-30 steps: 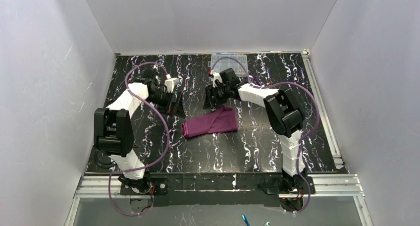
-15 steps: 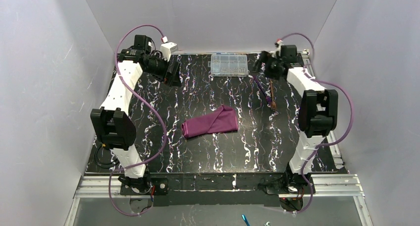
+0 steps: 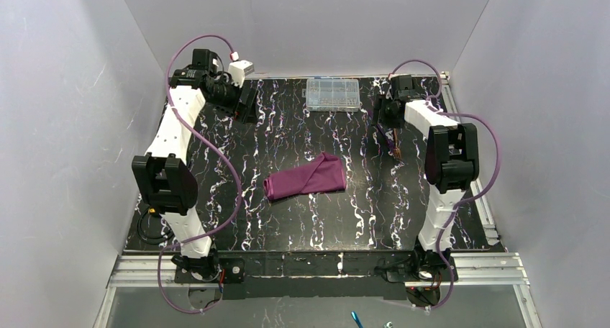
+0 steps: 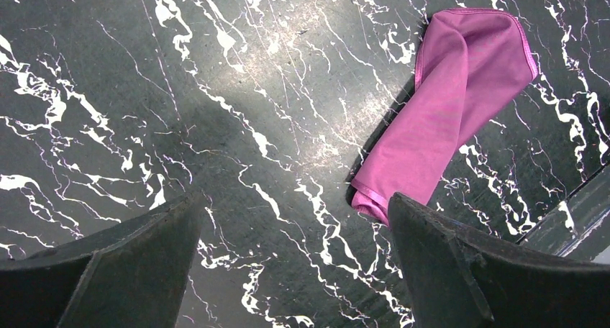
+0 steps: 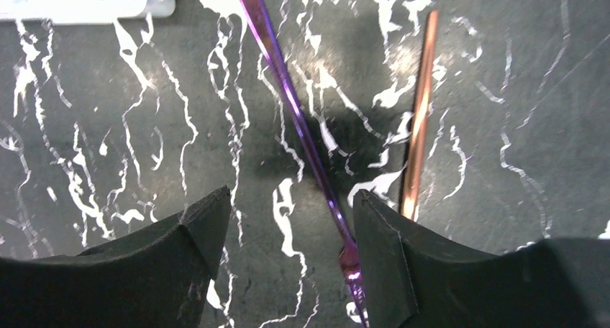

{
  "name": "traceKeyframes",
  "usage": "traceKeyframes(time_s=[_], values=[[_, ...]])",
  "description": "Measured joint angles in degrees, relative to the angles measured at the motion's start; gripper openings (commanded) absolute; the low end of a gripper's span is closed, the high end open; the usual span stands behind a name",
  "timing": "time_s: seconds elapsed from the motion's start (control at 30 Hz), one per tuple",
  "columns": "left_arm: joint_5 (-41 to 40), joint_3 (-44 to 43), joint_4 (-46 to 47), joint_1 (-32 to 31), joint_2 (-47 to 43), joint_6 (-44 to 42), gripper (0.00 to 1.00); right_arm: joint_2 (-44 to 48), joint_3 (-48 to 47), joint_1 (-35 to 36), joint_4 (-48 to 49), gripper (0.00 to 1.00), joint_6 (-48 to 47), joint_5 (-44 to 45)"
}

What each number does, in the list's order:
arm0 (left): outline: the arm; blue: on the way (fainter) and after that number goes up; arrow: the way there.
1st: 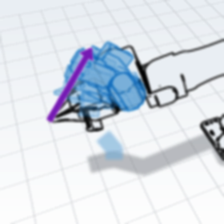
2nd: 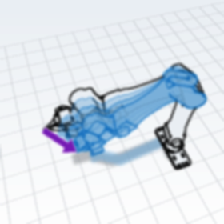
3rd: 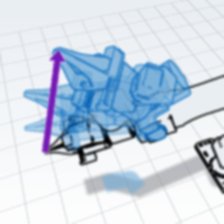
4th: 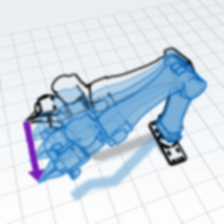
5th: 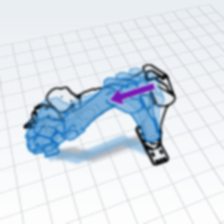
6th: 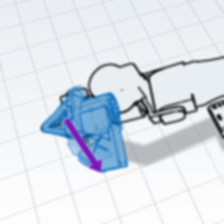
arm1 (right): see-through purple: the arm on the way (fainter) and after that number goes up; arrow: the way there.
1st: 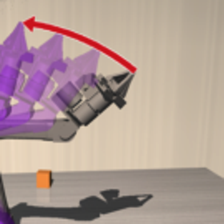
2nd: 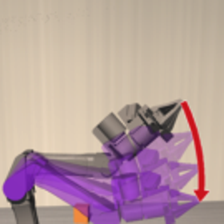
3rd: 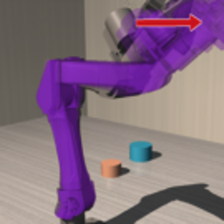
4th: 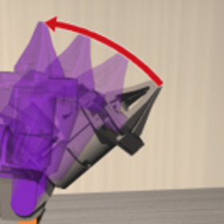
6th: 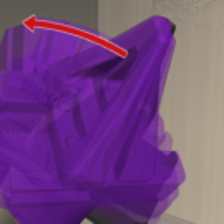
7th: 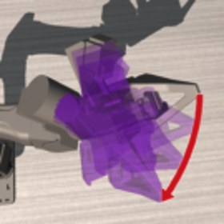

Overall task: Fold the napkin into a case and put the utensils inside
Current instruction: Pick up the fork from the corner of the board.

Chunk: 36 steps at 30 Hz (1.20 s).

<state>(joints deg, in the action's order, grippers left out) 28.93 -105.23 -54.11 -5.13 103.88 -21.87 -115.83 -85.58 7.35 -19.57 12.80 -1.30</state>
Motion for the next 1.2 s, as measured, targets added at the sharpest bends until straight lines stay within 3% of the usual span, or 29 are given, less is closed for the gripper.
traceKeyframes(time_s=[0.47,0.57,0.73,0.87,1.2], values=[[0.28,-1.53,-0.02,0.13,0.83,1.51,0.98,-7.28,-6.1,1.14,-1.53,0.65,-4.07,6.25],[0.28,-1.7,-0.07,0.13,0.85,1.86,0.98,-7.41,-6.12,1.73,-1.44,0.54,-4.52,6.45],[0.31,-2.78,-0.15,0.13,0.98,2.58,0.98,-7.56,-6.12,2.93,-1.57,0.15,-5.55,6.75],[0.79,-3.8,-0.13,0.13,1.27,3.15,0.98,-7.58,-6.12,4.15,-1.97,0.01,-5.7,7.8],[6.03,-4.76,-1.97,0.15,3.39,3.5,0.98,-2.62,0.79,7.43,-0.76,0.01,-5.66,8.74]])
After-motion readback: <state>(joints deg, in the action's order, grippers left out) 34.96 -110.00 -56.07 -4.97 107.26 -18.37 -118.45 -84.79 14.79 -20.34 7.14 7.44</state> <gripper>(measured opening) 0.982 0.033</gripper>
